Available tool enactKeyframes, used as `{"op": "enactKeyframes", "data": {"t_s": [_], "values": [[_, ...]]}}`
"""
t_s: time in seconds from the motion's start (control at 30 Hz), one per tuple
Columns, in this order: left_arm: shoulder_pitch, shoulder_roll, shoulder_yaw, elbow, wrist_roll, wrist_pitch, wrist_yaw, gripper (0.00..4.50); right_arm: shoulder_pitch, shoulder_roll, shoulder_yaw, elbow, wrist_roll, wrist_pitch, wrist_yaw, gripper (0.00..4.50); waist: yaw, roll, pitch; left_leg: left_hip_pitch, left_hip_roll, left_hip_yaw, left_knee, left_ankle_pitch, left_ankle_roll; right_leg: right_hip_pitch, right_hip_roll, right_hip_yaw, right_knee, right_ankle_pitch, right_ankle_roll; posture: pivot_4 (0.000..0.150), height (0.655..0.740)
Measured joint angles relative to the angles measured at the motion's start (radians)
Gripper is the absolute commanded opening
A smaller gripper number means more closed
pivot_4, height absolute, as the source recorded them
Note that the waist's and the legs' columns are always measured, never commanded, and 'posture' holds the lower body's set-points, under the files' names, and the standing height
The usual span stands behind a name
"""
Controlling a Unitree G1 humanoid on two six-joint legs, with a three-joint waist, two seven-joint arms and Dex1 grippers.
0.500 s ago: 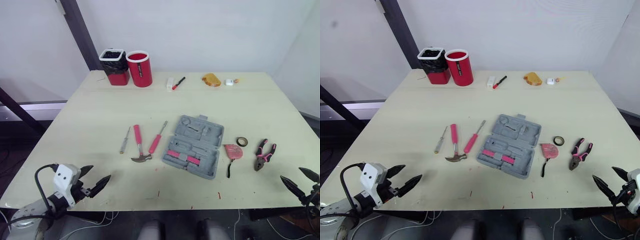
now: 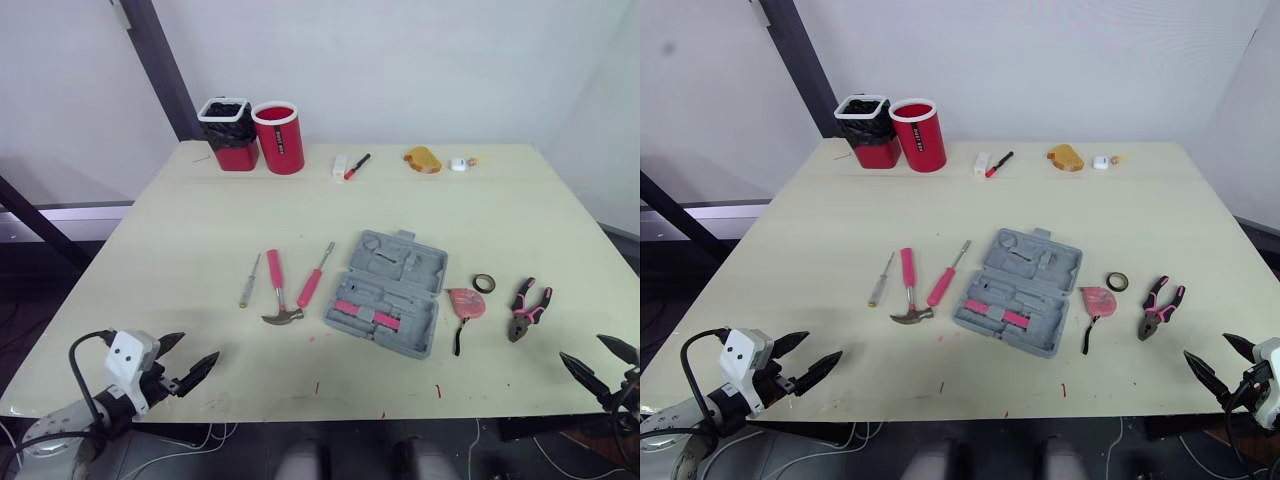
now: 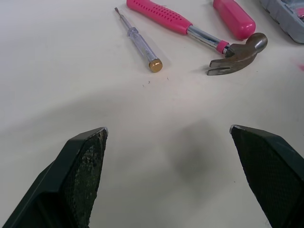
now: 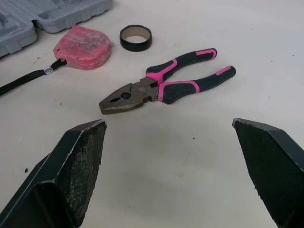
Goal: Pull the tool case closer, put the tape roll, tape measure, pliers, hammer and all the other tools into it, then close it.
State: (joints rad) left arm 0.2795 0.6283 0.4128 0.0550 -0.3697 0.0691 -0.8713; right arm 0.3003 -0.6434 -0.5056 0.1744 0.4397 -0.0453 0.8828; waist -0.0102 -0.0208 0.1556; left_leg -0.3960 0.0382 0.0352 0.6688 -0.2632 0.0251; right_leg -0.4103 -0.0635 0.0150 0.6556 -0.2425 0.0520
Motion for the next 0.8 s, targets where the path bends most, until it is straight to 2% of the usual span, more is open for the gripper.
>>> {"op": "enactKeyframes", "data": {"t_s": [0.27, 0.5, 0.6, 0.7, 0.8], "values": [[-0.060, 0.033, -0.018, 0.053, 0.014, 0.017, -0.006, 4.40, 0.004, 0.011, 0.000, -0.010, 0.000, 0.005, -0.010, 4.50, 0.001, 0.000, 0.000, 0.000, 0.000, 0.000, 0.000, 0.000, 0.000, 0.000, 0.000, 0.000, 0.000, 0.000, 0.000, 0.150, 0.7371], [-0.162, 0.066, -0.034, 0.052, -0.007, 0.079, -0.029, 4.40, -0.016, 0.026, 0.032, -0.108, 0.007, 0.069, -0.036, 4.50, -0.001, 0.000, 0.000, 0.000, 0.000, 0.000, 0.000, 0.000, 0.000, 0.000, 0.000, 0.000, 0.001, 0.000, 0.000, 0.150, 0.7371], [-0.275, 0.089, -0.085, 0.058, -0.005, 0.102, -0.052, 4.40, -0.055, 0.027, 0.077, -0.182, 0.014, 0.119, -0.044, 4.50, 0.001, 0.000, 0.000, 0.000, -0.001, 0.000, 0.000, 0.000, 0.000, 0.000, 0.000, 0.000, 0.001, 0.001, 0.001, 0.150, 0.7371], [-0.302, 0.092, -0.101, 0.060, -0.004, 0.103, -0.060, 4.40, -0.066, 0.027, 0.088, -0.197, 0.013, 0.129, -0.045, 4.50, 0.001, 0.000, 0.000, 0.000, -0.001, 0.000, 0.000, 0.000, 0.000, 0.000, 0.000, 0.000, 0.001, 0.002, 0.003, 0.150, 0.7371], [-0.451, 0.100, -0.196, 0.159, 0.030, 0.114, -0.116, 4.40, -0.134, 0.024, 0.142, -0.203, -0.006, 0.179, -0.065, 4.50, 0.001, 0.000, 0.000, -0.001, -0.001, -0.001, 0.000, 0.000, 0.000, 0.000, 0.001, -0.001, 0.001, 0.003, 0.004, 0.150, 0.7371]]}}
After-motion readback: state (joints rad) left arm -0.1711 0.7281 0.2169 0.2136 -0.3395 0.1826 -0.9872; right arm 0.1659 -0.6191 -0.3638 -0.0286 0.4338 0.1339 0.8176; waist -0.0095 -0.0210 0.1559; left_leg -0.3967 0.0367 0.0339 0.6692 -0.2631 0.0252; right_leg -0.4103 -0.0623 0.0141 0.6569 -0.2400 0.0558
